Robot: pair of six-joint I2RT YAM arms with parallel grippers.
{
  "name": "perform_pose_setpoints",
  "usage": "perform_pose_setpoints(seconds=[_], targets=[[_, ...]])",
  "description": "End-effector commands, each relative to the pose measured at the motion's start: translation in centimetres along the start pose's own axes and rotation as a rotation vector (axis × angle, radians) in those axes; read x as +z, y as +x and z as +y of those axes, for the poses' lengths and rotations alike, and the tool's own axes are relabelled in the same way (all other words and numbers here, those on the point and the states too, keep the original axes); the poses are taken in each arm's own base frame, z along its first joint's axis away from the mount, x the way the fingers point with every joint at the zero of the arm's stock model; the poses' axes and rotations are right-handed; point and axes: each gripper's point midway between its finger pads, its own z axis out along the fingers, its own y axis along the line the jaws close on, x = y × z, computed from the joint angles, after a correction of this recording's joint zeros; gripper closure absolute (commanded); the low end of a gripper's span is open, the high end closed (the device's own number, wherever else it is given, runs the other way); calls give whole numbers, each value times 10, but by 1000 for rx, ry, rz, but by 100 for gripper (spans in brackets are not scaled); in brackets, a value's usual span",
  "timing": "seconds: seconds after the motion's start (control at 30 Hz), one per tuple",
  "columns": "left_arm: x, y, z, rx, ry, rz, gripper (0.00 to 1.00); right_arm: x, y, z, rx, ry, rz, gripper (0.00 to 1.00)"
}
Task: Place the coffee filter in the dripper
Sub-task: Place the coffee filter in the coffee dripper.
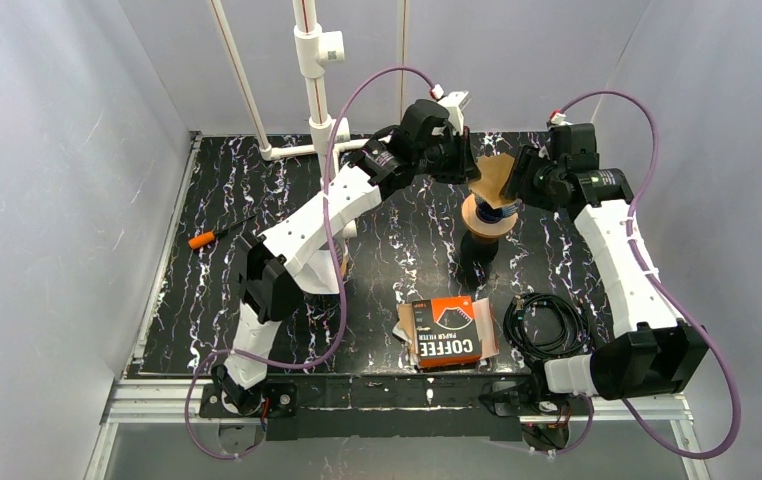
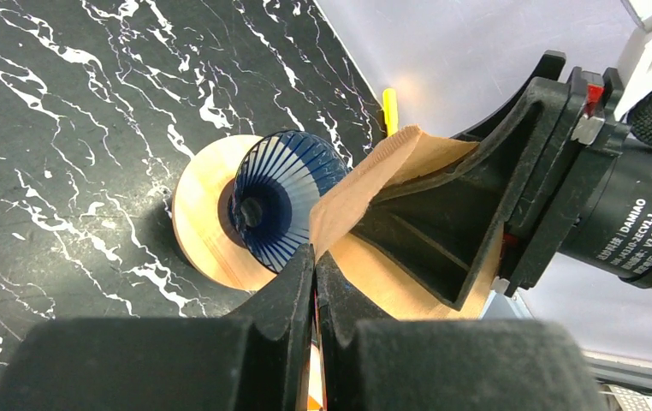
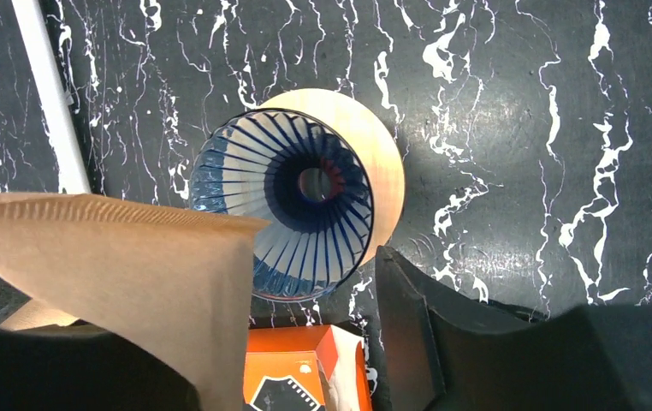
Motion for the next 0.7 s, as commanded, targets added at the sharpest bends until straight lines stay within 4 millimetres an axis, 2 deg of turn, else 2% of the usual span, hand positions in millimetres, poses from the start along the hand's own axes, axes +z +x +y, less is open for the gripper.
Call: perform_pose_setpoints(seconds=[0.0,0.17,0.33,0.53,0.67], targets=[[-2,-14,-13,11,54,-37,99,-2,-8,-3,33,-18,-25,33],[1,-9,-10,10,52,-24,99,0,-8,4,46,-67,-15,26],[10,-4,-10,-7,72,-11,99,11,5,3,69,-72,54,21],[14,-1,-9,-13,75,-3,100,23,15,-16,84,19,88,26],[13,2,-3,9,48,-1,100,21,16,-23,79,55,90,29]])
